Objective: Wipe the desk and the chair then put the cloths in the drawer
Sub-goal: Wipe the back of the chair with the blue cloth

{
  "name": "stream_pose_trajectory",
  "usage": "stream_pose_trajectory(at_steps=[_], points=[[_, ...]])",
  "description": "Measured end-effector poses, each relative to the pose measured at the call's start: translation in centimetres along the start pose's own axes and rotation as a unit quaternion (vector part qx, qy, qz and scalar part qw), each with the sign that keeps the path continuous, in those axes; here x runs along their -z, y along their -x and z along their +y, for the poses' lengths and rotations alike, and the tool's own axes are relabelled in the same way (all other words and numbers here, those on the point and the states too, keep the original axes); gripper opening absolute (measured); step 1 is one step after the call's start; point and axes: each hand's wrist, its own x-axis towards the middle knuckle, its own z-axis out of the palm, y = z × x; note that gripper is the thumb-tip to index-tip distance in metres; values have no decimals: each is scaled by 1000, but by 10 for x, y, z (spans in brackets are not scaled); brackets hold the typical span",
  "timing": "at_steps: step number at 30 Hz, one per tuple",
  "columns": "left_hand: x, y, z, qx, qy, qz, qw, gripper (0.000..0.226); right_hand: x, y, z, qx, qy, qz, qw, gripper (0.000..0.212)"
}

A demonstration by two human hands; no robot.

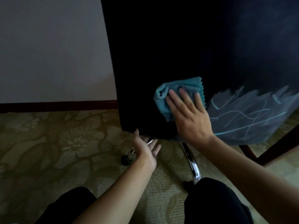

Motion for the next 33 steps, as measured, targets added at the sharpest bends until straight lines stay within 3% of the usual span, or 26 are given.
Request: stream_pose_trajectory(at_steps=[2,6,8,11,14,19,22,24,28,33], points=[[2,-2,2,7,3,-1,1000,50,-13,21,-12,44,-17,-27,999,53],[13,-6,13,15,7,-32,999,64,-41,75,-38,192,5,-169,967,57],[22,-8,19,13,-3,-40,999,70,-44,68,-41,236,39,-173,956,56],[32,-10,25,19,-30,-34,999,71,-38,20,-50,221,41,-141,964,56],[40,-15,30,28,8,-37,999,74,-41,-24,-82,178,58,-129,974,58],[57,-19,40,11,15,-36,999,70,-63,-15,-114,287,81,-234,925,64],[60,-18,34,20,32,-36,999,70,-47,-25,-110,341,119,-255,897,68],[52,-15,26,35,40,-37,998,71,-29,-39,-94,308,124,-234,914,67],[23,-3,12,64,30,-35,997,65,-11,-23,-44,131,55,-119,983,52],[-2,13,-12,64,4,-25,998,56,-4,55,-28,119,30,-182,976,61]])
